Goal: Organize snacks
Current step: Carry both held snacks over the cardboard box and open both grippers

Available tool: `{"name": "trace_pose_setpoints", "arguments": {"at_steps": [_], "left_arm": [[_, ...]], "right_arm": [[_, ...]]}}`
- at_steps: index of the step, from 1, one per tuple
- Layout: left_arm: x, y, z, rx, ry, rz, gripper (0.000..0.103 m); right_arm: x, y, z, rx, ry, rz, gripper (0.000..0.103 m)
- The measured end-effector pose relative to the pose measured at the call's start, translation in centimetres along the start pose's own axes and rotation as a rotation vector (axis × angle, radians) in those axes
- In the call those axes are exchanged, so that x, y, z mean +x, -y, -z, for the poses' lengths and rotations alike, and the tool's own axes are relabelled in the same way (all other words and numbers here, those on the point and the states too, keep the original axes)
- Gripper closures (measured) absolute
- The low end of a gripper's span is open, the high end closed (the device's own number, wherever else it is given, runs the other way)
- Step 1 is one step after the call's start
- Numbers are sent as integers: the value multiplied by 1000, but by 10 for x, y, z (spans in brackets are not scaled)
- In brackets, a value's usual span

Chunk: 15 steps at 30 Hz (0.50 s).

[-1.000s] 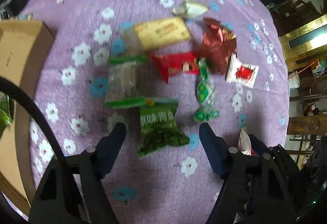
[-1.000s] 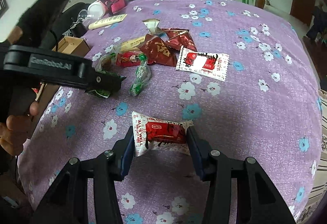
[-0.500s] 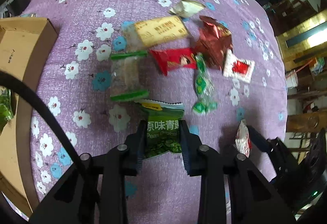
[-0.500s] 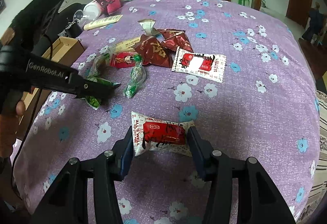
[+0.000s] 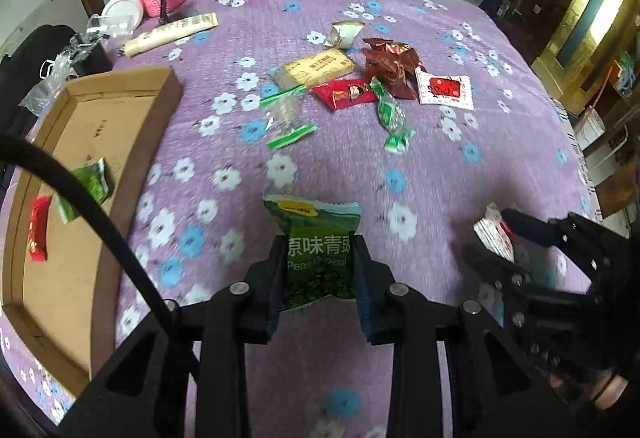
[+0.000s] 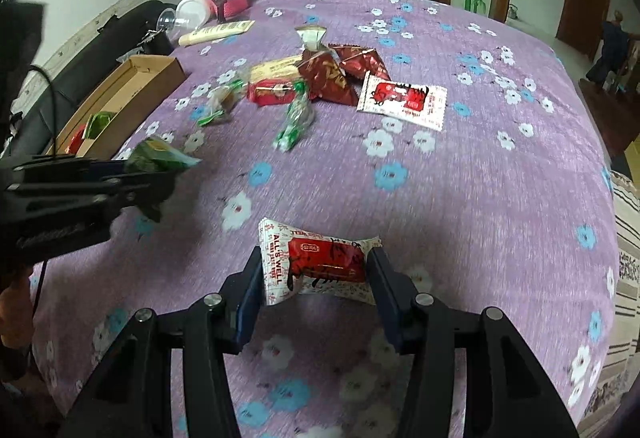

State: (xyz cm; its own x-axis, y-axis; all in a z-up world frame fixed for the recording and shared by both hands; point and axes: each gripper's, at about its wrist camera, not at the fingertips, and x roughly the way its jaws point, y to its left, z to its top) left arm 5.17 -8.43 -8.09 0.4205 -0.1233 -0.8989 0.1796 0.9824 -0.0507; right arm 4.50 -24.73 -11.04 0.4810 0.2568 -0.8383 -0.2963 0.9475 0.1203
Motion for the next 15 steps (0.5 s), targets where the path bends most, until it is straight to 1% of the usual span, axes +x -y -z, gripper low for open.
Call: {"name": "trace_pose_setpoints", "arguments": {"at_steps": [3,7,11,12,15], "left_arm": [[-8,-12,7,-19,9,9,71],[-19,-29,13,-40,36,-13,70],[-33,-59,17,-83,64,-33,70],[-37,-72,17,-102,74,-47,70],[-43,-99,20,-139,80,-72,70]], "right_arm": [[0,-11,0,0,-4,-1,51],[-1,-35,-6,-30,3,-10,51],[1,-70,-20,-75,19,-37,52],[3,-80,-24,-96,23,-42,52],[9,-106,-38,-142,27,-52,52]]}}
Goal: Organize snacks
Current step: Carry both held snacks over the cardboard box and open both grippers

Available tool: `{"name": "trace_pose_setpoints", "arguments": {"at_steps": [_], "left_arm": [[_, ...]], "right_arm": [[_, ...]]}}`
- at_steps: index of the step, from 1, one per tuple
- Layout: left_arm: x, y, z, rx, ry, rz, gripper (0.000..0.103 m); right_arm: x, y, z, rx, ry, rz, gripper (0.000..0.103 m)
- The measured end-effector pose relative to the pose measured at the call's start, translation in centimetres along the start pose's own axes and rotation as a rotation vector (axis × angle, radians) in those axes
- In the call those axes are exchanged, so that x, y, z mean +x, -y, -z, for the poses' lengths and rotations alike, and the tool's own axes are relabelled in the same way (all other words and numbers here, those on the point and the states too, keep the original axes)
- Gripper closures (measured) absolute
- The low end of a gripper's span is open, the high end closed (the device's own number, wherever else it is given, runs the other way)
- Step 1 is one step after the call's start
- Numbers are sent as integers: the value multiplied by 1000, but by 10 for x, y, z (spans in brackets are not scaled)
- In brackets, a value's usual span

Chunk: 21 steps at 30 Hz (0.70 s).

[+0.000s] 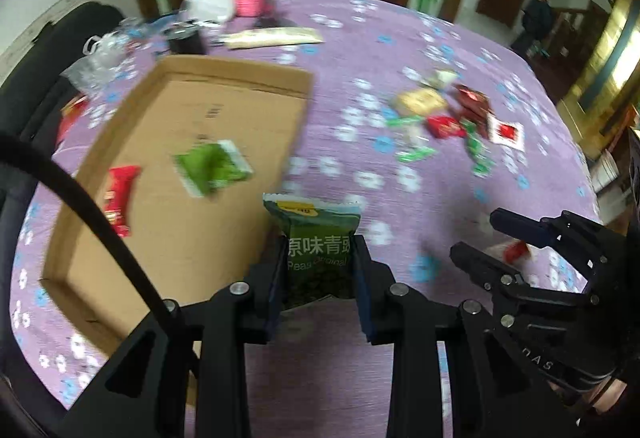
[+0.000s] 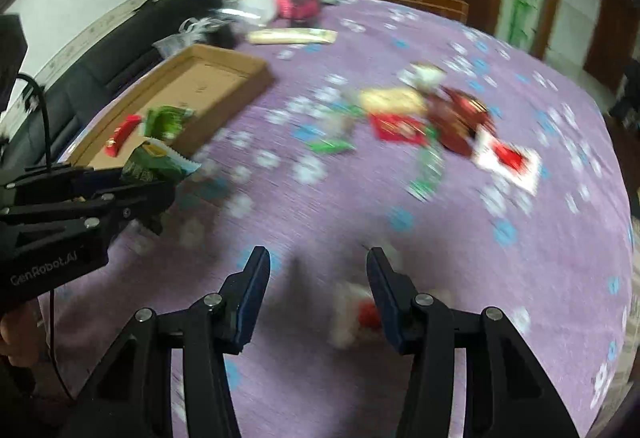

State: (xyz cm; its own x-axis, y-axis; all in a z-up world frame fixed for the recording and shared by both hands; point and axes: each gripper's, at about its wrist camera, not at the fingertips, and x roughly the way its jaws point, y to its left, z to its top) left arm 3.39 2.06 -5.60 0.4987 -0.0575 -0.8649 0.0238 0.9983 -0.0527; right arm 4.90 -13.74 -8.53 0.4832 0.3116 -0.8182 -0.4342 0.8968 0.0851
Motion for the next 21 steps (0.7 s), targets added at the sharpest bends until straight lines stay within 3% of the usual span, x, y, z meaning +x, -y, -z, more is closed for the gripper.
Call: {"name": "trace_pose_setpoints", "arguments": {"at_steps": [4,5,7,10,13,15,19,21], "left_arm": [[-5,-29,2,-17,8,-24,70],[-6,-32,2,-16,12,-26,70],[-9,-36,2,-22,20,-4,70],[-6,-30,2,-11,6,35,70],[-1,-10,3,29,-10,65,70],[2,2,4,58,-20,76,70],[6,22,7,105,-39,103,70],[6,28,9,118,-41,107,70]], "right_arm": [[4,-5,-7,-17,0,52,52],[3,0,-4,-7,-12,59,48],[-3,18,11,30,-4,90,29],[-7,42,32,86,-27,127,25],[-2,61,45,150,-45,133,25],[2,69,49,186,-37,84,26],[7,63,43,159,-36,88,29],[9,56,40,118,-47,127,40]]}}
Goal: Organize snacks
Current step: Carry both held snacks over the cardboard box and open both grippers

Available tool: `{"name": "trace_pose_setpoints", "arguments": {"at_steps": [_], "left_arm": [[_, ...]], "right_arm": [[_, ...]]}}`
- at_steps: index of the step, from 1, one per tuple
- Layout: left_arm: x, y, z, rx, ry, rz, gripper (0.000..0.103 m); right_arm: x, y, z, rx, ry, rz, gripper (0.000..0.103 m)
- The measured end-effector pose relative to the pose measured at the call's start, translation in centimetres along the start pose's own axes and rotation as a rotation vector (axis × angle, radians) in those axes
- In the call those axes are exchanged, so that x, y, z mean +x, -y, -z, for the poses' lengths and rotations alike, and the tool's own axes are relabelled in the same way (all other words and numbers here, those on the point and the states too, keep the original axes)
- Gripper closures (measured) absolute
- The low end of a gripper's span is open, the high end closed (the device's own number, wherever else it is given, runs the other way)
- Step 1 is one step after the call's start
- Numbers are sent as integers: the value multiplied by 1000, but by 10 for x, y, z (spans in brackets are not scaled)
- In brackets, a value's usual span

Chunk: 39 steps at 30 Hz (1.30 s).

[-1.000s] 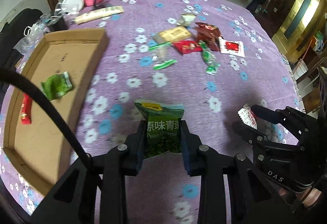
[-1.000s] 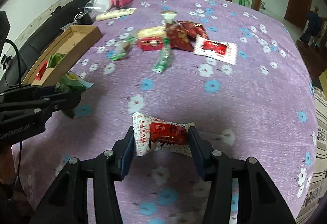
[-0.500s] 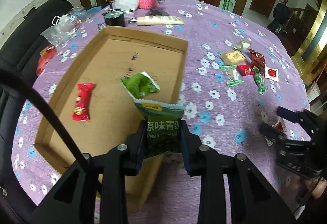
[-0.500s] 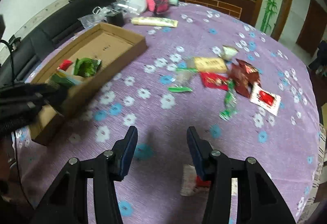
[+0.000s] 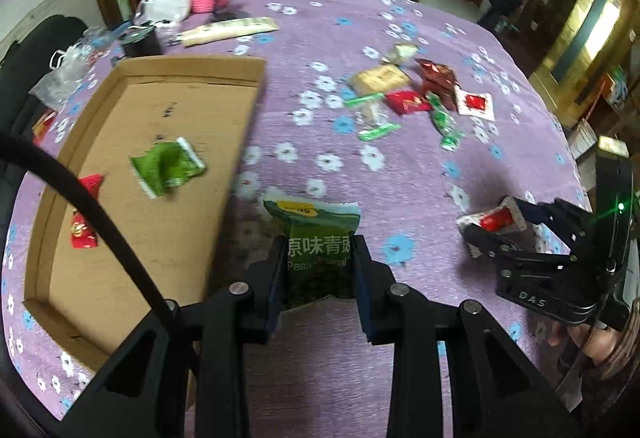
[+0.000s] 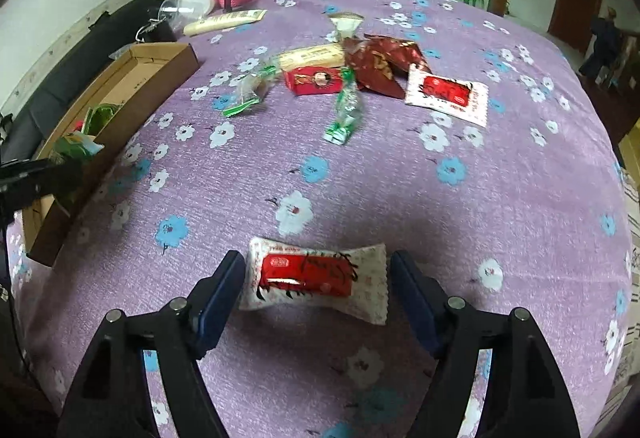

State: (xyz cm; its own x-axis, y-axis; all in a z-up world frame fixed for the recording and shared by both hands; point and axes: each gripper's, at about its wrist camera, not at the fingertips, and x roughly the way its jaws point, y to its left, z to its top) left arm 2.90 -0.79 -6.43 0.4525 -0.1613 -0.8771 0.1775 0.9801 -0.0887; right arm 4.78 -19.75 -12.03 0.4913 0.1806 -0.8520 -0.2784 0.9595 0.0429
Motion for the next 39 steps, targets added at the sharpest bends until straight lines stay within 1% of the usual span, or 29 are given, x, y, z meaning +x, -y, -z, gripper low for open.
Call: {"name": "trace_pose_setpoints", "arguments": {"at_steps": [2,4,5,8,14,18,20,23,28,31,35,39], "left_arm": [[3,5,1,5,-10,5,70],[8,9,3,13,-27,7,70],[10,11,4,18,-34,7,70],[13,15,6,25,-40,4,70],[7,16,4,17,-24,4,70],[-5,6,0,-2,6,-7,70],[-13,-6,-2,-23,25,-20,70],[-25,-31,-5,-63,60,-62,69],[-34,-89,-8,-155,86,-152,69],[-32,-122,-9,-205,82,-205,69],[-22,-158,-10,-259,57,-269,69],[-10,-178,-9,-293,22,-282,69]], "right_arm": [[0,-3,0,0,-8,-5,42],[-4,-10,2,-37,5,33,44],[-6,-10,2,-41,11,37,44],[-11,-8,4,-32,19,25,44],[-24,-9,2,-32,29,11,44],[-32,-24,-10,-55,56,-12,44],[-33,-38,-21,-78,70,-33,44],[-33,-65,-39,-131,91,-69,44],[-22,-126,-74,-228,114,-149,45],[-10,-163,-92,-285,111,-191,45],[13,-201,-109,-339,83,-216,45],[33,-223,-116,-365,56,-212,44]]}}
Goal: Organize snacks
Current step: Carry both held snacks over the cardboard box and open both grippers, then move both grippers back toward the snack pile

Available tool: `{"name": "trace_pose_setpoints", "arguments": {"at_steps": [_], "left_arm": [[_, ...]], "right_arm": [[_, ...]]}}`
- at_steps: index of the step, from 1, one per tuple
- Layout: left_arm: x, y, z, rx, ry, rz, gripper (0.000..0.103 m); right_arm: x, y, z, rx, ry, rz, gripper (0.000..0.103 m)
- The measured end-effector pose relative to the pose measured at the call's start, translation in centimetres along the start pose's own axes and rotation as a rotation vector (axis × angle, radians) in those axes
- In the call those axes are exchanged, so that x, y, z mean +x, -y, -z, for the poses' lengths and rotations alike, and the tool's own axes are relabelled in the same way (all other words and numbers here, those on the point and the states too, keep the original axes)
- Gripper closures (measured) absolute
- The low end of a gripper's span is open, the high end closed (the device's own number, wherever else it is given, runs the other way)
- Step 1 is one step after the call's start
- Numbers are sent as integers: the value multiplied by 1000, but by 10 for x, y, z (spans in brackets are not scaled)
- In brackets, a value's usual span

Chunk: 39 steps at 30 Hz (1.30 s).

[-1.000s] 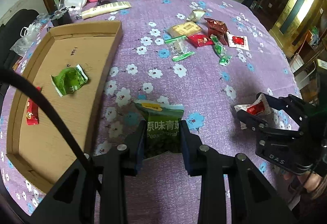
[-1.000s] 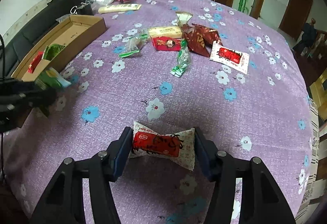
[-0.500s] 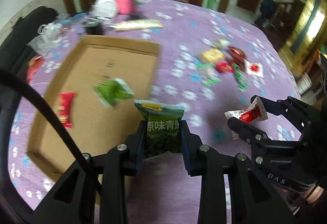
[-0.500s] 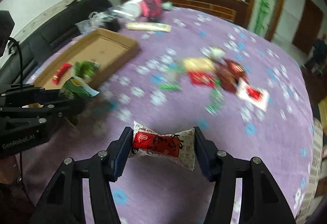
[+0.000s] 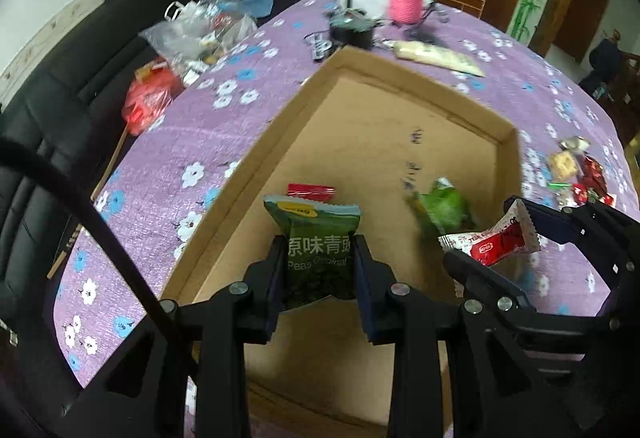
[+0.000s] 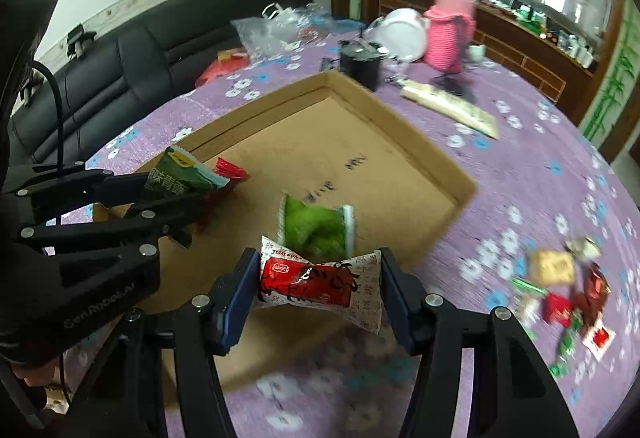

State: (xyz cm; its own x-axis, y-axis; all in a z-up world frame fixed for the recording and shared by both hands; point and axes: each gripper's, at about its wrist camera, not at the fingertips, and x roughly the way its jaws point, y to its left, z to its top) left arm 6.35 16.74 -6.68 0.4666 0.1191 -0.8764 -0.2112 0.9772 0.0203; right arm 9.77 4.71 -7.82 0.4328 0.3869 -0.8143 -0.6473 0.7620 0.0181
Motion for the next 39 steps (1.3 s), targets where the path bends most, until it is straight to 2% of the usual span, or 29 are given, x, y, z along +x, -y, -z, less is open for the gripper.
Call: {"name": "trace_pose_setpoints", "arguments": {"at_steps": [3,5,6,10,13,17,20,23,26,32,39], "left_arm": [[5,-2,0,8,-6,-8,68],[4,-1,0,12,3,-29,53],[2,1,0,16,12,-36,42],[-2,7,-2,39,32,-68,29],[-5,8,-3,28,33,-94,21],[-17,12,-3,-11,60,-76,19],[-23,27,0,5,68,-49,19],[-30,58,7,53,74,7,19],[-35,96,15,112,76,74,19],[-28,166,31,239,33,128,19],[-31,199,32,282,33,129,19]], "right_arm": [[11,-7,-3,-17,-16,17,41],[15,-7,-3,-17,-22,33,41],[15,-6,-3,-16,-25,42,37],[13,1,1,14,-29,63,23],[7,4,4,31,-22,82,23],[-9,12,15,99,11,77,21],[-19,25,29,167,19,60,21],[-32,47,50,253,32,55,20],[-45,74,77,335,35,86,20],[-68,130,127,453,17,159,20],[-98,199,166,439,38,205,19]]}}
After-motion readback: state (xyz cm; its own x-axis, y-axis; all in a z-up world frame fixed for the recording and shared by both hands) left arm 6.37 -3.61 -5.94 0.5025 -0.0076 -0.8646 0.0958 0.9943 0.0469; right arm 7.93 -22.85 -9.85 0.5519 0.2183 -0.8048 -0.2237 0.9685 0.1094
